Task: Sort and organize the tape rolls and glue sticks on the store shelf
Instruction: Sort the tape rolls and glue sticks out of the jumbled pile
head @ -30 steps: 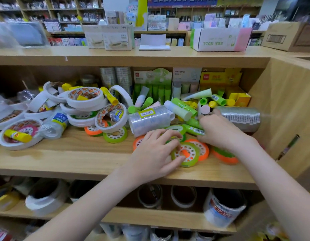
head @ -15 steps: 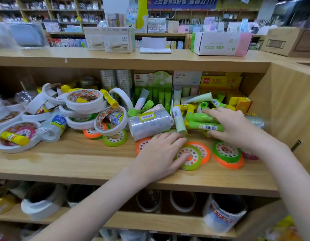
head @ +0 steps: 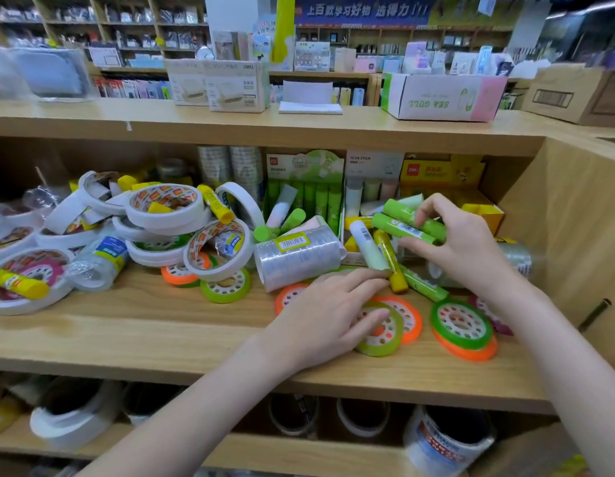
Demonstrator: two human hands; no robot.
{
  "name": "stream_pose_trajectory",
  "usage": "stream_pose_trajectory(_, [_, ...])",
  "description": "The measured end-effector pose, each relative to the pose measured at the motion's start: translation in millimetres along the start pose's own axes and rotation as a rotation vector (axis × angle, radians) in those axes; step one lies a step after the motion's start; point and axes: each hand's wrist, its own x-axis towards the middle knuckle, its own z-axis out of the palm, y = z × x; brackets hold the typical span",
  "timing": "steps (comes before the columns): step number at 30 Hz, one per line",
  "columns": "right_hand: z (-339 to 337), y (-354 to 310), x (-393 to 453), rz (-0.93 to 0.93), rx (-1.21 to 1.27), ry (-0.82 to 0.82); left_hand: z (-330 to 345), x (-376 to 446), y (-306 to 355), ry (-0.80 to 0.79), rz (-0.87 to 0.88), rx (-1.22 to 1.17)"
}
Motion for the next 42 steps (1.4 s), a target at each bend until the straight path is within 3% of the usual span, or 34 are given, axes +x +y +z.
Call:
stream_pose_trajectory(6, [13.0,-2.5,14.3,0.008,-0.009,0.033,-0.9,-4.1,-4.5,-0.017,-0.067,0.038])
stream_pose_trajectory(11, [31.6,1.5,28.3,0.037,-0.310,-0.128,1.0,-0.1,-4.8,-0.013,-0.109,0.041])
stream_pose_trajectory(21, [-7.7,7.5,1.3,-0.001,-0.177,-0.105,5.4,-0.8,-6.3,-0.010,-0.063,0.079])
stream_pose_trajectory(30, [-27.1,-14.5,-42.4,-0.013,0.004,-0.128,-5.8,-14.9,-12.2,0.220,0.123,0.105])
stream_pose_trajectory(42, [40.4,-77.2,6.7,-0.207,0.134,-0.227,-54.2,-95.1,-66.5,0.433,-0.159,0.218])
